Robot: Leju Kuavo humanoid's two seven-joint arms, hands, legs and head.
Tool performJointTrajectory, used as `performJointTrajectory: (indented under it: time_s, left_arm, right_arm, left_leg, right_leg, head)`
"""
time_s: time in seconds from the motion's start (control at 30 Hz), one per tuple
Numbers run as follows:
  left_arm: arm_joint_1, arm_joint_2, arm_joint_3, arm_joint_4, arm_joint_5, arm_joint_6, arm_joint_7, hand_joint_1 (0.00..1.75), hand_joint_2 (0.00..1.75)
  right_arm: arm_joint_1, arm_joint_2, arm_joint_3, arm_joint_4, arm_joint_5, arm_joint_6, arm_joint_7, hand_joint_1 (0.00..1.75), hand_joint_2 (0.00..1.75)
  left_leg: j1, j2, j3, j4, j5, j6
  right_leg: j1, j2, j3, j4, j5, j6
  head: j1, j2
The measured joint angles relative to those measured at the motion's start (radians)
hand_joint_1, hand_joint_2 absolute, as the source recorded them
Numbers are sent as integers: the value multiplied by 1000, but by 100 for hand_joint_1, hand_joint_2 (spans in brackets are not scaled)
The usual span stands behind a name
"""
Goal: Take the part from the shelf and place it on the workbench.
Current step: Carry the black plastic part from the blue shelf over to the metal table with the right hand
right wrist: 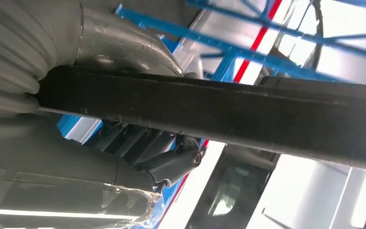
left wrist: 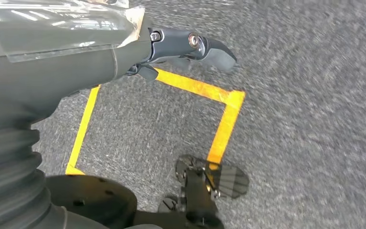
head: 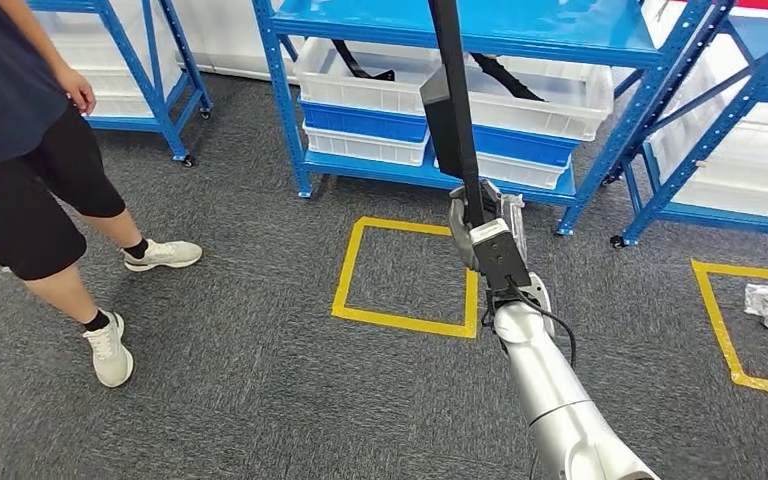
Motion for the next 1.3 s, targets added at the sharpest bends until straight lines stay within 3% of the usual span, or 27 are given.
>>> performJointTrajectory:
  time_s: [0.03,0.1,0.17,0.2,0.23,0.3,0.37,0.43,0.47,0.53,0.6,0.67,0.7,0.73,0.83,0.9,0.97,1.03,1.1,1.17,1.2,1.23,1.3]
  left_arm:
    - [-1,0,-1,0,0,0,-1,0,175]
    - [-2,0,-3,0,1,0,-3,0,175]
    - [-1,0,-4,0,1,0,-4,0,175]
    - [1,0,-5,0,1,0,-4,0,175]
    - [1,0,-5,0,2,0,-5,0,175]
    - [1,0,-7,0,2,0,-8,0,175]
    - [0,1,-8,0,3,2,-12,0,175]
    - [3,2,-7,0,5,7,-14,0,175]
    - [6,3,-7,0,5,9,-14,0,175]
    - [9,5,-8,0,5,13,-16,0,175]
    - [10,6,-8,0,8,17,-17,0,175]
    - [15,6,-7,0,16,19,-20,0,175]
    - [18,7,-6,0,21,21,-22,0,175]
    - [22,7,-5,0,26,25,-25,0,175]
    - [28,8,-2,0,36,32,-33,0,175]
    - [31,6,1,0,38,33,-35,0,175]
    - [37,6,6,0,39,33,-35,0,175]
    - [39,6,9,0,39,35,-35,0,175]
    - [38,6,10,0,39,35,-35,0,175]
    - [37,5,11,0,42,34,-35,0,175]
    - [38,6,11,0,43,32,-36,0,175]
    - [39,6,12,0,45,31,-37,0,175]
    - [39,6,12,0,46,28,-41,0,175]
  right_arm:
    - [1,0,0,-2,0,2,0,175,175]
    - [6,-3,0,-3,0,5,2,175,175]
    - [16,-6,0,-3,0,6,4,175,175]
    - [19,-7,0,-3,0,7,4,175,175]
    - [21,-7,0,-4,0,7,5,175,175]
    - [21,-7,0,-6,-1,8,5,175,175]
    - [20,-6,0,-7,-1,13,5,175,175]
    - [19,-2,0,-7,-1,17,6,175,175]
    - [18,2,0,-7,-2,17,6,175,175]
    - [15,9,-1,-7,-4,18,6,175,175]
    - [16,10,-2,-7,-6,18,6,175,175]
    - [19,10,-3,-6,-6,23,4,175,175]
    - [20,12,-3,-6,-7,27,2,175,175]
    - [20,14,-3,-6,-7,30,-1,175,175]
    - [17,22,-3,-6,-8,33,-8,175,175]
    - [15,26,-3,-6,-8,33,-12,175,175]
    - [14,32,-2,-6,-9,32,-14,175,175]
    - [14,34,-1,-6,-9,32,-16,175,175]
    - [15,32,-1,-6,-10,32,-16,175,175]
    - [16,28,-1,-2,-10,32,-16,175,175]
    - [16,27,-1,-1,-10,32,-16,175,175]
    - [15,26,-1,-1,-11,32,-17,175,175]
    - [9,27,-1,-2,-11,29,-21,175,175]
  left_leg:
    - [4,-10,1,-5,5,6]
    - [6,-33,-1,-6,8,12]
    - [7,-61,-3,-6,11,11]
    - [7,-75,-3,-5,12,10]
    - [8,-89,-3,-4,14,7]
    - [8,-115,-6,0,16,-1]
    - [7,-136,-13,3,19,-14]
    - [10,-154,-21,0,26,-29]
    - [12,-150,-25,2,27,-34]
    - [11,-102,-50,51,-5,-42]
    - [13,-43,-107,176,-73,-50]
    - [17,-26,-153,278,-112,-57]
    - [19,-22,-149,279,-106,-59]
    - [21,-16,-126,242,-86,-59]
    - [19,45,-13,55,-25,-53]
    - [12,57,6,15,-20,-41]
    - [9,29,4,11,-14,-25]
    - [12,4,5,3,-5,-9]
    - [13,-23,3,0,1,1]
    - [11,-56,-1,1,3,4]
    - [11,-73,-2,1,4,5]
    - [10,-88,-2,2,5,4]
    - [10,-117,-3,3,8,0]
  right_leg:
    - [-2,26,-19,41,-21,-1]
    - [-5,72,-80,174,-76,-6]
    - [-6,83,-123,265,-101,-2]
    - [-8,85,-119,256,-92,5]
    - [-10,91,-96,207,-69,14]
    - [-17,128,-27,65,-15,29]
    - [-18,153,12,-14,12,21]
    - [-14,138,14,-20,20,2]
    - [-15,128,13,-22,24,-6]
    - [-20,106,13,-26,30,-21]
    - [-17,81,12,-27,31,-30]
    - [-14,52,10,-27,30,-33]
    - [-14,39,10,-27,30,-33]
    - [-14,25,10,-26,30,-32]
    - [-6,-9,10,-25,26,-24]
    - [2,-30,13,-25,23,-13]
    - [-1,-46,16,-26,20,1]
    - [-5,-5,0,12,-4,6]
    - [-8,60,-55,127,-56,-1]
    - [-7,83,-118,249,-95,-5]
    - [-7,87,-130,267,-95,-1]
    - [-7,90,-121,240,-77,5]
    - [-9,120,-59,101,-18,17]
  head:
    - [2,0]
    - [6,0]
    - [8,0]
    - [8,0]
    - [8,0]
    - [8,0]
    - [7,0]
    - [7,0]
    - [7,0]
    - [0,0]
    - [-8,0]
    - [-9,0]
    - [-9,0]
    - [-9,0]
    - [-9,0]
    - [-3,0]
    - [3,0]
    - [4,0]
    - [8,0]
    - [11,0]
    - [11,0]
    - [11,0]
    - [11,0]
